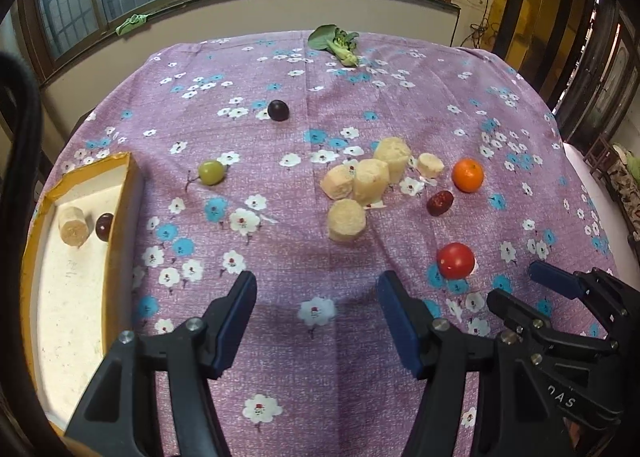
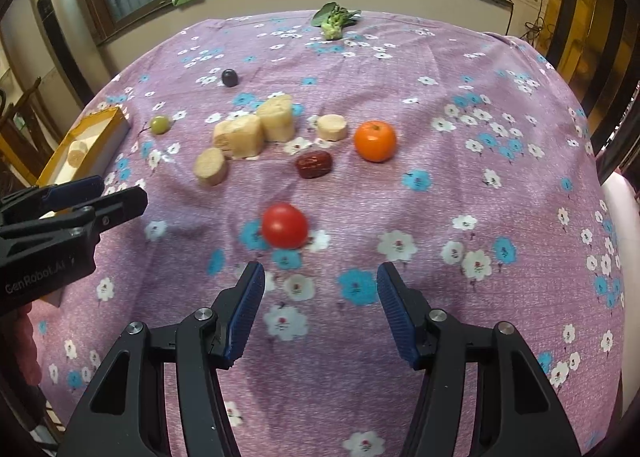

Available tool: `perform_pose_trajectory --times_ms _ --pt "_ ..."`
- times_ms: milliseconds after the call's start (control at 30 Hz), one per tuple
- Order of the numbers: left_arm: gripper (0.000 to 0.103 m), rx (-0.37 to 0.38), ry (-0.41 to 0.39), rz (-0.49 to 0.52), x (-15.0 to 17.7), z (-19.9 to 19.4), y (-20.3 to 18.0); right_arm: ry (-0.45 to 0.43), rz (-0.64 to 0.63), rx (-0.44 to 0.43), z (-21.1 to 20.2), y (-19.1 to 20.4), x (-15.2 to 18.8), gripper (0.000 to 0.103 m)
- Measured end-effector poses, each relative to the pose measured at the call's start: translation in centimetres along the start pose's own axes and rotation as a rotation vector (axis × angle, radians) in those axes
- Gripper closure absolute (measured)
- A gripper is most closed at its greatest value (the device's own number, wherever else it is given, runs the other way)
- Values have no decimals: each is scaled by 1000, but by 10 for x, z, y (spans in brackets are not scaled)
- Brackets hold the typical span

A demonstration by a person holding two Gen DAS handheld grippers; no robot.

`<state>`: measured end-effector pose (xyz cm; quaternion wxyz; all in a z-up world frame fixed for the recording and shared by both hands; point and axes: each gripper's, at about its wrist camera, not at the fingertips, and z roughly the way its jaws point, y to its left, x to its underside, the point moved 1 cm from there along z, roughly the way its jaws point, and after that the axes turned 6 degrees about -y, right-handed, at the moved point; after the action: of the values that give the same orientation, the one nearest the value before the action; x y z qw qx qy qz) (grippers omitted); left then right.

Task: Organize fruits
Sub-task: 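Grasp the red tomato with the right gripper while the left gripper grasps a yam slice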

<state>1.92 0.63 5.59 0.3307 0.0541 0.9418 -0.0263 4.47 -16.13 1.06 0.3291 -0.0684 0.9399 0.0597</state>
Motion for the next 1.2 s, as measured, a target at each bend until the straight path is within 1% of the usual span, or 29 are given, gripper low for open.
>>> perform_pose_trajectory --times_ms 100,233,367,433,500,567,633,700,733,767,867,1000,1100,1200 --pt "37 -4 12 4 0 4 -5 -5 7 -10 1 -8 0 45" --pt "37 -13 22 16 3 7 -8 -19 -3 -52 2 -12 -1 45" --pt "37 -26 30 24 5 9 -6 -29 -32 -109 10 -5 -7 45" --pt "37 -35 36 20 5 10 -3 -19 -45 -125 17 1 -11 45" --pt "37 -43 39 14 5 10 3 -6 -41 -160 25 5 -14 45" --pt "37 -51 40 10 3 10 9 2 -42 -169 32 8 -17 45" --pt "37 -51 46 4 0 12 16 11 -46 -180 38 10 -17 50" --pt "36 -40 58 0 -4 16 19 29 -60 -178 44 12 -17 65" --pt "36 -34 67 0 -7 19 19 41 -73 -167 47 14 -15 69" --pt "36 -24 75 -4 -10 22 19 34 -83 -156 47 14 -15 71" --pt "36 15 91 -13 -17 34 13 10 -87 -133 42 11 -13 71" --pt "36 56 94 -16 -25 49 2 -14 -74 -136 33 1 -11 71" --pt "36 83 106 11 -29 63 -7 -13 -76 -134 31 -4 -9 71" --pt "37 91 125 71 -30 77 -15 -5 -60 -142 32 -10 -8 71"
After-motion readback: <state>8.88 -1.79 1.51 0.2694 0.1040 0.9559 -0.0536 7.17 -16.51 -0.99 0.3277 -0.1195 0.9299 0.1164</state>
